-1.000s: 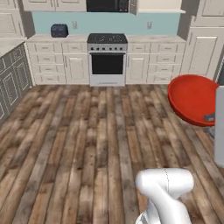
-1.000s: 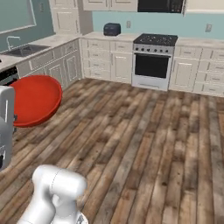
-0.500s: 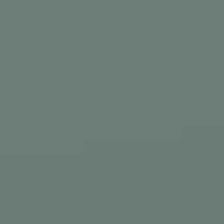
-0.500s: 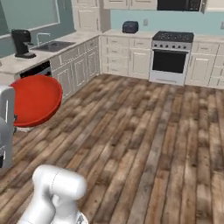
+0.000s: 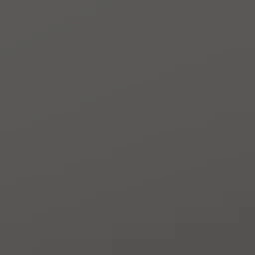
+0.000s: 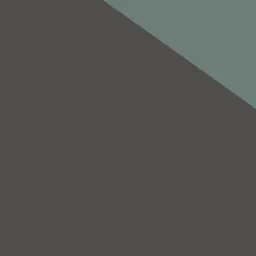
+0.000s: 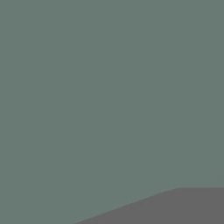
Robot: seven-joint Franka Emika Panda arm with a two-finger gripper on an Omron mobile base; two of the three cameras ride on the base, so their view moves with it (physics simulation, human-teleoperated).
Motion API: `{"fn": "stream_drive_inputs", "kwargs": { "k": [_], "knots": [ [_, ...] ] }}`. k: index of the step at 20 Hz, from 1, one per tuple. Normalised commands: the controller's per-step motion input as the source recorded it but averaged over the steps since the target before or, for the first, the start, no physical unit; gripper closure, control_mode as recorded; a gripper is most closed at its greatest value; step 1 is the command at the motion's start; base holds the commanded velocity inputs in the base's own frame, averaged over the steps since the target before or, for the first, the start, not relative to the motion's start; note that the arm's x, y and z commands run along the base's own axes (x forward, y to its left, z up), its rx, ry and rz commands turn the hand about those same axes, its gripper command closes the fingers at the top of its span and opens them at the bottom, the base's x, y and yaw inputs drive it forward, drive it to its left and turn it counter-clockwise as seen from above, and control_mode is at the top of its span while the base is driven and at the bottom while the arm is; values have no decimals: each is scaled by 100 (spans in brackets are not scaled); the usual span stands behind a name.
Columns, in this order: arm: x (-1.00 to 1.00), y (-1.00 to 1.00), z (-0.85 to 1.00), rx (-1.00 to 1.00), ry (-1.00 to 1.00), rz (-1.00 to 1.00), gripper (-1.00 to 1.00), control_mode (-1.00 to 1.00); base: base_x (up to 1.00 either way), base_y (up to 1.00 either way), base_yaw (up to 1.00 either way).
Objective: Take the smaller bowl and place it next to the appetizer plate on the dining counter , and place the larger bowl next to the plate with cooked food.
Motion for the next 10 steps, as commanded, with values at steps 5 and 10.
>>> {"fn": "stream_drive_inputs", "kwargs": {
  "k": [5,10],
  "knots": [
    [0,0,0,0,0,0,100,100,0,100,-11],
    [0,0,0,0,0,0,100,100,0,100,-13]
  ]
}}
